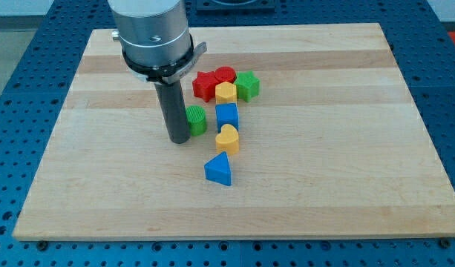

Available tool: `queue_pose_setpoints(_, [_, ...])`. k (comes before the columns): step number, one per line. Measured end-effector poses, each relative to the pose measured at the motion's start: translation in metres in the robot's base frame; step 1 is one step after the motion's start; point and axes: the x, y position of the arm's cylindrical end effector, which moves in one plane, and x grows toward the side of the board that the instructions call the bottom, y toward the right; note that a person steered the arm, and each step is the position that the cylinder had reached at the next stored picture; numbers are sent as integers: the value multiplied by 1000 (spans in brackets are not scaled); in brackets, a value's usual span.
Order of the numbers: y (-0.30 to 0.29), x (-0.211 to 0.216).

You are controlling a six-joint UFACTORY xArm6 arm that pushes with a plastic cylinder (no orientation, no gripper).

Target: Slide the green circle into the red star

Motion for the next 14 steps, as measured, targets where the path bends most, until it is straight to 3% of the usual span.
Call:
queue_pose_setpoints(5, [7,-17])
queue_pose_setpoints(8, [29,0])
queue_pose_setpoints(14, [29,-33])
